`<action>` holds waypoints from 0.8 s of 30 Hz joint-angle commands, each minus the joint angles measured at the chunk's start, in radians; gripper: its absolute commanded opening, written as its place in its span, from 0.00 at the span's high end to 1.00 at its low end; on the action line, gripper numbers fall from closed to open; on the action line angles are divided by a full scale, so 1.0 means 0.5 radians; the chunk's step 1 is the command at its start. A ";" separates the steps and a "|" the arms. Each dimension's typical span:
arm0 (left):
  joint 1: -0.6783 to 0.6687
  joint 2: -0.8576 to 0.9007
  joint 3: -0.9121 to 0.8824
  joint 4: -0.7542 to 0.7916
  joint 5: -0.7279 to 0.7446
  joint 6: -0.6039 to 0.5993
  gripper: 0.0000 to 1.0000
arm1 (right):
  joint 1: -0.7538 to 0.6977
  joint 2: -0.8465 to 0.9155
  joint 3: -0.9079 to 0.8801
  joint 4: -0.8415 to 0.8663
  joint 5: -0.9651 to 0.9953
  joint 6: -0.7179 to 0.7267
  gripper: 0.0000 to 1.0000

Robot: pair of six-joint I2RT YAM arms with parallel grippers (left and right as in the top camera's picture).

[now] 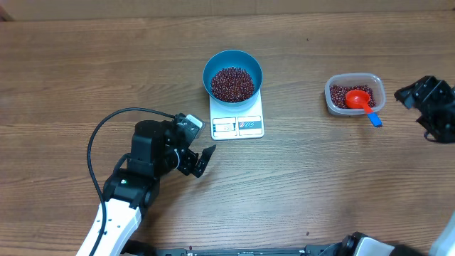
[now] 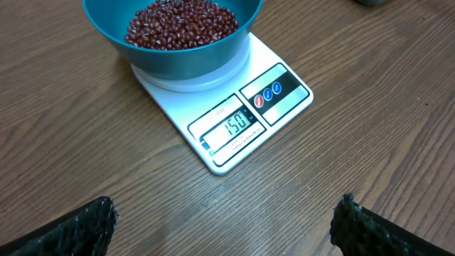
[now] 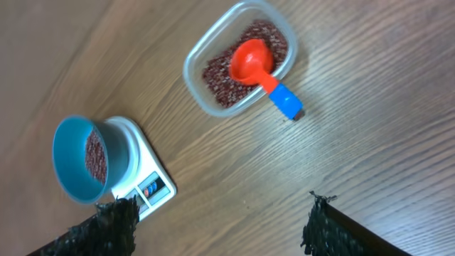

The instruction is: Scoop item into bowl and weigh 150g on scale

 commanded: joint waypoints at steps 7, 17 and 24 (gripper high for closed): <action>0.007 0.013 0.001 0.007 -0.005 -0.021 0.00 | 0.208 -0.454 0.103 -0.148 0.014 -0.158 0.00; 0.007 0.013 0.001 0.006 -0.005 -0.021 0.00 | 0.211 -0.535 0.103 -0.275 -0.143 -0.092 0.00; 0.007 0.013 0.001 0.007 -0.005 -0.021 0.00 | 0.211 -0.475 0.103 -0.276 -0.073 -0.114 0.00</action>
